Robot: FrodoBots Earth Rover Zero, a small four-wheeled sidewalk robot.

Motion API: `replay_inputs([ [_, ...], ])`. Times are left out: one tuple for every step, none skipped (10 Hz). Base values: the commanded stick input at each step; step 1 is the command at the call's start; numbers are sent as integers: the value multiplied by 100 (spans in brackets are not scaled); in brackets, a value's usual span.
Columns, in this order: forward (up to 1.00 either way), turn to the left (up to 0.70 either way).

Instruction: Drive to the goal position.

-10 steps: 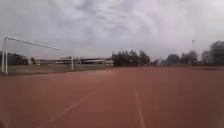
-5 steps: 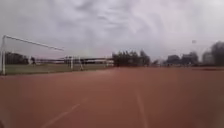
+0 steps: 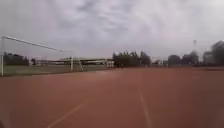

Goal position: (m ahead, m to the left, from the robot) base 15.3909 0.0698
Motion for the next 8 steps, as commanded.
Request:
replay_inputs([
  [26, 0],
  [48, 0],
  [50, 0],
  [50, 0],
  [0, 0],
  [0, 0],
  [0, 0],
  [0, 0],
])
